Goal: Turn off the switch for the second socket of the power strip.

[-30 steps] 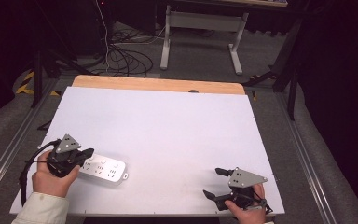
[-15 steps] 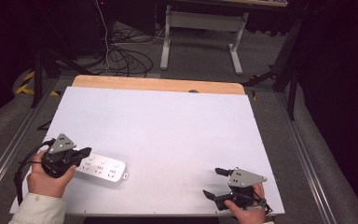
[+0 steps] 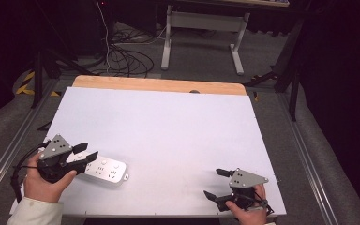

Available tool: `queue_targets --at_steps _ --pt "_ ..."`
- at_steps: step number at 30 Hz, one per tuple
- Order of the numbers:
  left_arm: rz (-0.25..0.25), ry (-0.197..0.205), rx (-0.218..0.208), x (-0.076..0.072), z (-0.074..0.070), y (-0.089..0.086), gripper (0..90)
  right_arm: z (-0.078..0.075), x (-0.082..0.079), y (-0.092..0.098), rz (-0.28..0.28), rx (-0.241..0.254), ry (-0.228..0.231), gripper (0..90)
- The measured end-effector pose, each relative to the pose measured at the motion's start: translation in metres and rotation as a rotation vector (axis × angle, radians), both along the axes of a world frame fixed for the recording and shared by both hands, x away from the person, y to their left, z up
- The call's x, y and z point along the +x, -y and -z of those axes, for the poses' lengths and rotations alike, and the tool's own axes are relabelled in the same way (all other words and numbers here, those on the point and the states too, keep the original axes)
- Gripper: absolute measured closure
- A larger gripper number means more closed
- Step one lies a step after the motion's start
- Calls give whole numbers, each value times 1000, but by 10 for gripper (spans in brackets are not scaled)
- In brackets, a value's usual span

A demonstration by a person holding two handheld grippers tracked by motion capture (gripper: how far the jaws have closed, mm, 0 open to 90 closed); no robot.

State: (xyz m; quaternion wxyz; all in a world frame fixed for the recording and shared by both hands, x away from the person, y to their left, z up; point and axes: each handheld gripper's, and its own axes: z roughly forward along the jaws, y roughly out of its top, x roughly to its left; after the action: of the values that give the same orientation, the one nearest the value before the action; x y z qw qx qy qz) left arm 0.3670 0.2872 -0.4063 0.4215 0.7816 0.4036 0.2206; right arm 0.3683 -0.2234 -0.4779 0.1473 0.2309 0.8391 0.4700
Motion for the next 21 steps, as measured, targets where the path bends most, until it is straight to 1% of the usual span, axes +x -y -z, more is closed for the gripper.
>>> queue_targets --at_steps 3,4,6,9,10,11,12,13,15,18,21 --pt "18 42 -33 -5 -3 2 403 0 0 0 0 3 0 145" --pt "30 47 -48 -6 -4 3 375 0 0 1 -1 5 0 145" --pt "64 62 -56 -10 -4 5 314 0 0 1 -1 5 0 145" --pt "84 89 -79 -16 -4 6 261 0 0 0 -4 3 -1 145" --pt "92 94 -99 -18 -3 6 244 0 -1 0 -5 2 -1 145" --pt "102 94 -108 -19 -3 5 244 0 -1 0 -5 2 -1 145" --pt "110 87 -133 -22 -2 6 241 0 -1 0 -5 2 -1 145" --pt "117 93 -133 -23 -1 6 239 0 -1 0 -6 2 0 145" --pt "128 91 -139 -27 1 6 232 0 -1 0 -9 1 0 145" --pt "162 94 -126 -32 5 8 222 0 -1 0 -9 1 -1 145" --pt "178 119 -112 -37 12 9 212 0 -1 0 -9 1 1 145"
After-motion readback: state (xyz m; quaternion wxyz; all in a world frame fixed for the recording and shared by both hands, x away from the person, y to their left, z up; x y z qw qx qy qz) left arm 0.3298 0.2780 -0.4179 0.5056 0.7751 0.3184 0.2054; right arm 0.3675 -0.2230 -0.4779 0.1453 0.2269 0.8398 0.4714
